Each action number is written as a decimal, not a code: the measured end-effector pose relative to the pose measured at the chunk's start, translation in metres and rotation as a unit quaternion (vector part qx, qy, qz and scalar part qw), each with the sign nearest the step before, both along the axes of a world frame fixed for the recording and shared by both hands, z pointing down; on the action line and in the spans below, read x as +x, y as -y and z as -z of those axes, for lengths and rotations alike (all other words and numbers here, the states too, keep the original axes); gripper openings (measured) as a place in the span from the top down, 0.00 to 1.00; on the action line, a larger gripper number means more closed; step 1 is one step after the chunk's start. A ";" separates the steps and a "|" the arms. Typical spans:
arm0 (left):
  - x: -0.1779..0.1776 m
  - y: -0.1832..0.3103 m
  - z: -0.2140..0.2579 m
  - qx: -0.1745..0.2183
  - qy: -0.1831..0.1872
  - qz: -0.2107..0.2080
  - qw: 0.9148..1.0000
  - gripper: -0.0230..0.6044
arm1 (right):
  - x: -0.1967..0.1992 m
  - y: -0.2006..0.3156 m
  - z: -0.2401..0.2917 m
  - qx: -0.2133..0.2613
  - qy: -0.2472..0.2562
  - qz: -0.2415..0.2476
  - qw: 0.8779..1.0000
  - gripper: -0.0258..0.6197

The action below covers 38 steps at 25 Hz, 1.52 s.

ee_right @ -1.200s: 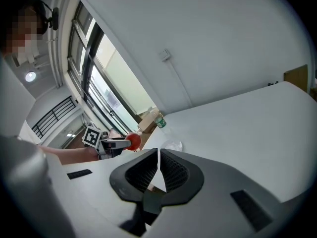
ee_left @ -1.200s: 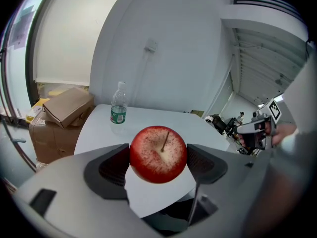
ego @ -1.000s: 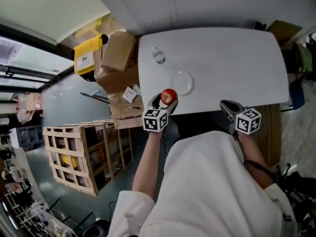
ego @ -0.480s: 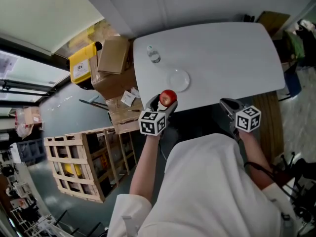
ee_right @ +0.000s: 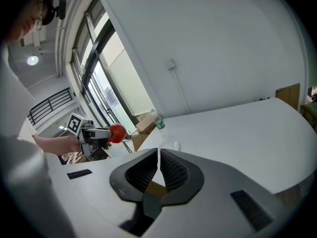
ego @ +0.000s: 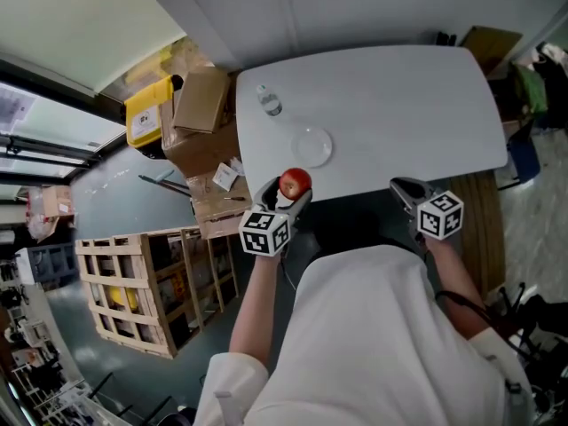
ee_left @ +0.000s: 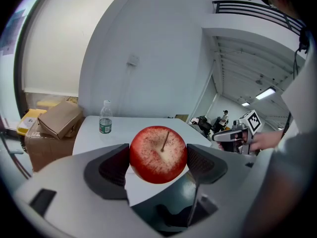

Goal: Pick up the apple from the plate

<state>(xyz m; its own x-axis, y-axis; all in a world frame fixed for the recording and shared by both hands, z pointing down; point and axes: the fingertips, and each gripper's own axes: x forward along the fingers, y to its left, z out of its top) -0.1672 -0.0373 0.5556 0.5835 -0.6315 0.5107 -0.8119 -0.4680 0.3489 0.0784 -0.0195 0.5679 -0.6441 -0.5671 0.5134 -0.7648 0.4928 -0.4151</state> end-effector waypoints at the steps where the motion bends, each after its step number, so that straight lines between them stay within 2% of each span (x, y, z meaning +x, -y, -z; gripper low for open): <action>1: 0.001 -0.003 0.000 -0.001 -0.001 0.007 1.000 0.38 | 0.001 0.001 0.000 0.000 0.001 0.004 1.000 0.90; 6: 0.007 -0.014 0.004 0.001 -0.007 0.035 0.999 0.39 | 0.009 0.006 0.004 0.009 0.008 0.024 1.000 0.90; 18: 0.017 -0.032 0.017 0.015 -0.012 0.071 0.997 0.38 | 0.031 0.012 0.000 0.022 0.009 0.033 0.999 0.90; 25: 0.021 -0.034 0.024 0.022 -0.010 0.070 0.997 0.38 | 0.030 0.016 0.005 0.042 0.007 0.041 0.998 0.90; 38: 0.028 -0.035 0.023 0.027 -0.014 0.075 0.997 0.38 | 0.036 0.017 0.009 0.045 0.006 0.051 0.998 0.90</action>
